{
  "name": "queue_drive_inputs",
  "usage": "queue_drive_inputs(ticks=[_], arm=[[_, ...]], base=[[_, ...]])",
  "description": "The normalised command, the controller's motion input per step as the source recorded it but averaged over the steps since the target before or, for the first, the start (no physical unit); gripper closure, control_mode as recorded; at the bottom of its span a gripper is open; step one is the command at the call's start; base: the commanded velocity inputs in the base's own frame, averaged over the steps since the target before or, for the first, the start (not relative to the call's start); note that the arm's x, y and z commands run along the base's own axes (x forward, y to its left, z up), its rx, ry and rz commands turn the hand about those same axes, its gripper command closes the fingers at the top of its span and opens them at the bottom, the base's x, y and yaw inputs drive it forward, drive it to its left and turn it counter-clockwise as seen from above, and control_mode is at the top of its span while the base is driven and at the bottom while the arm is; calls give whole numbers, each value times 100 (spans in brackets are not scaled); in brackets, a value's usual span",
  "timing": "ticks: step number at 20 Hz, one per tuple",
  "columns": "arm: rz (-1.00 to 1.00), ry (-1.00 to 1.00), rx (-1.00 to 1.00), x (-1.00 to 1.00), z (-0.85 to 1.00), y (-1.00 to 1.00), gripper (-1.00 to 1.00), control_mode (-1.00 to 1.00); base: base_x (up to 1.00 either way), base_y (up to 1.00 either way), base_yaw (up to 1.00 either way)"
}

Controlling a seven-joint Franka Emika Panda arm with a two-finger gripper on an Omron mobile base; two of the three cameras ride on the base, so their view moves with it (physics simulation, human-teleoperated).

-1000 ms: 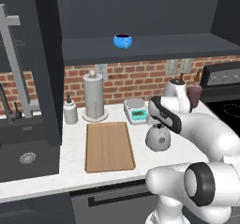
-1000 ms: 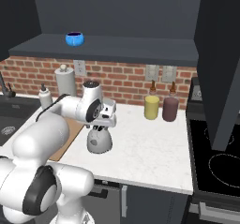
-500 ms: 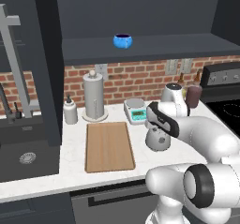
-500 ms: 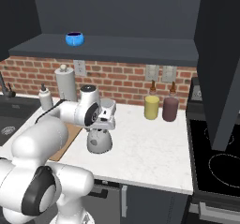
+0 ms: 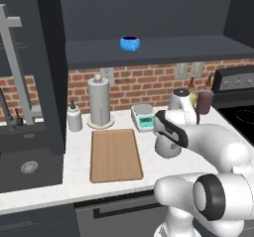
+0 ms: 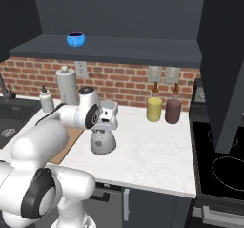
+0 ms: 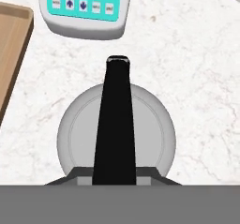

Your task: Pick the kettle from the counter and place it on the tray. Then pick the mug from the cabinet and place it on the tray. Then close the cabinet doors.

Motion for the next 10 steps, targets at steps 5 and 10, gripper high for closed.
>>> queue_drive_inputs(ticks=[5, 10], arm=[[22, -7, -9, -21, 10, 25, 100, -100], [29, -1, -8, -55, 38, 51, 100, -100]], base=[[0, 0, 0], [0, 0, 0]])
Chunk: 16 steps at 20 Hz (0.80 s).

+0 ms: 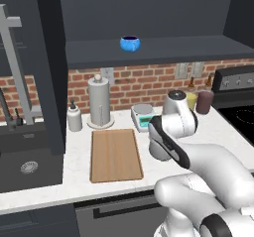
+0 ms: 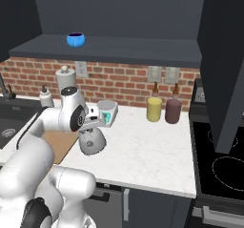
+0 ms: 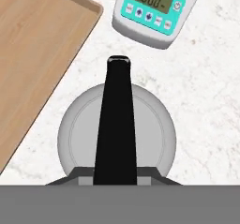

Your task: Pick the kettle from the counter and place it on the tray. Then pick the mug from the cabinet and place it on the tray. Then close the cabinet doors.

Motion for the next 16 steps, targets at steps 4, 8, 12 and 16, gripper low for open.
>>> queue_drive_inputs(ticks=[4, 8, 12, 16], arm=[[25, -9, -9, -38, 50, 59, 100, -100], [18, -22, -9, -6, 46, 62, 100, -100], [2, -28, 0, 7, 15, 61, 100, -100], [0, -6, 8, 35, 13, 53, 100, -100]], base=[[0, 0, 0], [0, 0, 0], [0, 0, 0], [0, 0, 0]])
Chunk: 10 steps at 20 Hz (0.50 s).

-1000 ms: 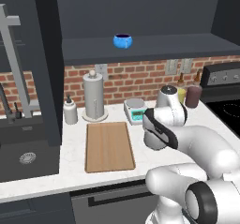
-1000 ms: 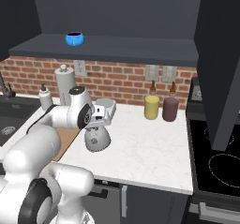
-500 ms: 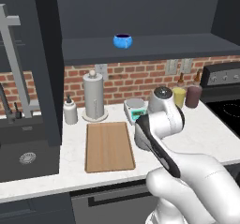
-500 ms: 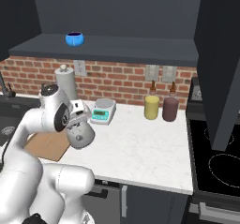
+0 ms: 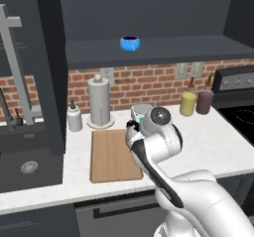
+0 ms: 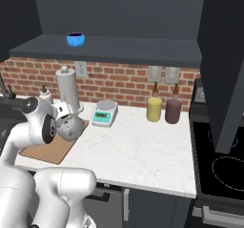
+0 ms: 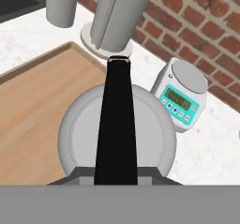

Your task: Pick the kettle from the counter and place it on the tray. Then pick the mug from the cabinet and place it on the tray. Then close the cabinet doors.

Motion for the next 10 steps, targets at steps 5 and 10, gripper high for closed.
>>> queue_drive_inputs(ticks=[5, 10], arm=[[0, 1, 7, 54, 7, 43, 100, -100], [0, 11, 10, 54, 19, 37, 100, -100]], base=[[0, 0, 0], [0, 0, 0]])
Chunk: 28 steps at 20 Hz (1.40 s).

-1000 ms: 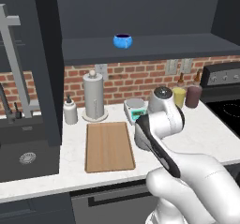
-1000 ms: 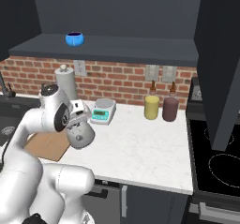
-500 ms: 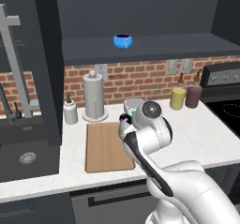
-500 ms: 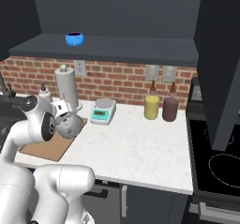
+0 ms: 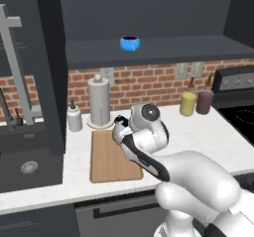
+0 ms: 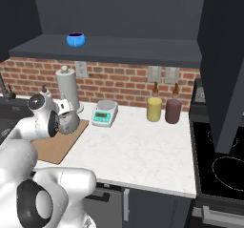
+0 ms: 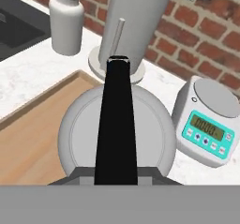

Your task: Pick the kettle from the counter and place it on the tray. Then pick the mug from the cabinet and place it on the tray. Then close the cabinet doors.

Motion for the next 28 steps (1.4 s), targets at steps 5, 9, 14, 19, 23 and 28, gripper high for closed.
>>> queue_drive_inputs(ticks=[5, 9, 14, 19, 23, 28], arm=[[0, 13, 8, 30, -2, 32, 100, -100], [0, 11, 2, 22, -20, 26, 100, -100], [0, 2, 0, 17, -33, 3, 100, -100], [0, 0, 0, 16, -35, 0, 100, -100], [0, 0, 0, 14, -38, 0, 100, -100], [0, 0, 0, 13, -30, 0, 100, -100]], base=[[0, 0, 0], [0, 0, 0], [0, 0, 0], [0, 0, 0], [0, 0, 0], [0, 0, 0]])
